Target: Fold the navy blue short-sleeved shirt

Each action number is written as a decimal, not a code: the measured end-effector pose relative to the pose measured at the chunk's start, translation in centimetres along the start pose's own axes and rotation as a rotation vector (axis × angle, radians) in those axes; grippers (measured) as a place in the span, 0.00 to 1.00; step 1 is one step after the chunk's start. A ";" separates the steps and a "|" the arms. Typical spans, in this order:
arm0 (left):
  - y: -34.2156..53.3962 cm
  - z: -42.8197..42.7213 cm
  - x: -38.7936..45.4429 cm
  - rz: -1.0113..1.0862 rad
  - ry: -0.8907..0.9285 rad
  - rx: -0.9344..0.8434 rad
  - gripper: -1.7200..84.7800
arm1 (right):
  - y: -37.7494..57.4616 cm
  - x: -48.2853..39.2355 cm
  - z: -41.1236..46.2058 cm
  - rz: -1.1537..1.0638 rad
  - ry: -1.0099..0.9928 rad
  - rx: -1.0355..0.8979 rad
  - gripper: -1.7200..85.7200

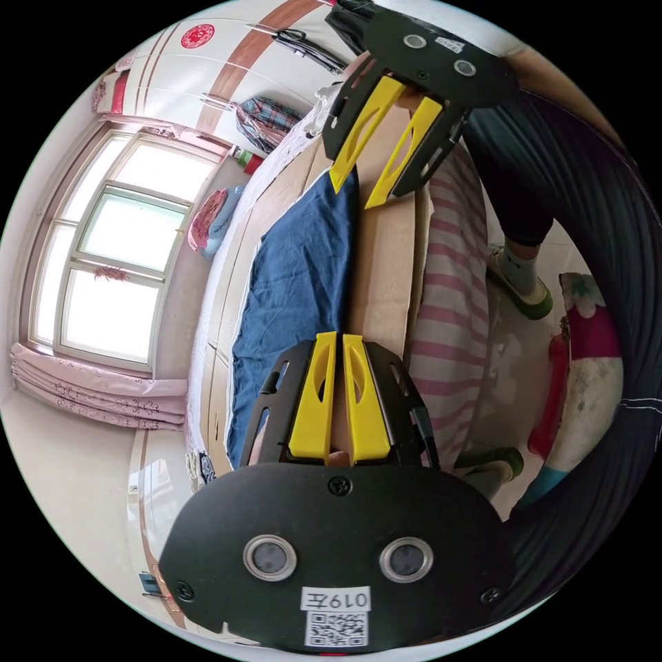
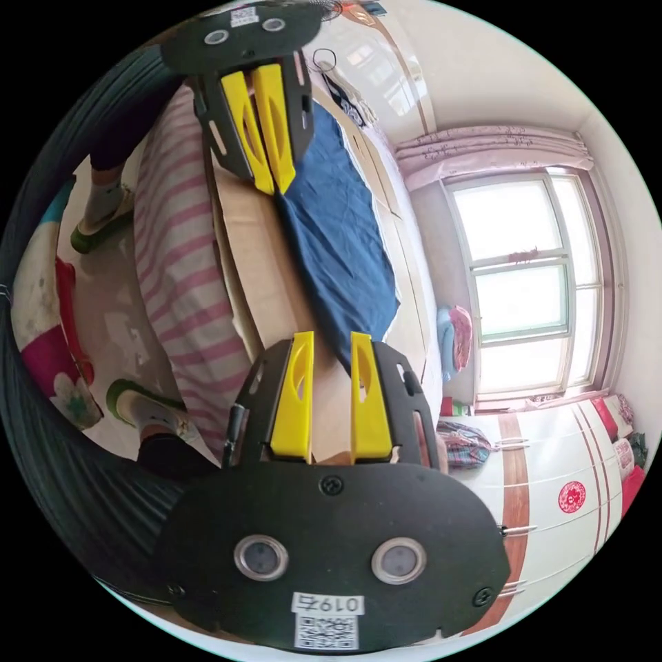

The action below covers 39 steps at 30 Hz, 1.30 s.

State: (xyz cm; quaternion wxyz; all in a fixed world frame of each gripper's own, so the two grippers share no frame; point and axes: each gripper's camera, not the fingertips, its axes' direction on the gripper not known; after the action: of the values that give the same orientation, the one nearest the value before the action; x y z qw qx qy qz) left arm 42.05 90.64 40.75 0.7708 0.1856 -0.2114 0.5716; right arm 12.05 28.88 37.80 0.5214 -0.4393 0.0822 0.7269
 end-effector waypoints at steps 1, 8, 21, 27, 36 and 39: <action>-0.1 0.0 0.1 0.002 -0.004 -0.002 0.04 | -0.3 -0.5 -0.8 0.000 0.007 -0.020 0.12; -1.2 -0.1 -0.4 -0.008 -0.011 -0.001 0.04 | -6.6 -6.4 -6.3 -0.185 0.148 -0.064 0.11; -3.5 0.1 -3.0 -0.044 0.002 0.000 0.04 | -14.1 -12.0 -22.7 -0.200 0.201 -0.041 0.07; -5.0 0.5 -4.7 -0.040 0.000 -0.004 0.04 | -17.3 -10.9 -32.0 -0.134 0.229 -0.078 0.12; -7.6 1.6 -8.3 -0.050 0.007 -0.002 0.04 | -22.1 -9.0 -45.9 -0.133 0.170 -0.126 0.07; -8.4 2.0 -10.4 -0.083 0.043 -0.001 0.03 | -22.0 -5.9 -52.4 -0.034 0.131 -0.084 0.08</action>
State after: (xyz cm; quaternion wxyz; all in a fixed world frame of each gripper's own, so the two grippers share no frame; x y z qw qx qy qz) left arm 47.23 78.84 36.47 0.7983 0.1813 -0.1873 0.5430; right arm 59.69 4.32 18.03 0.5084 -0.5089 0.0782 0.6902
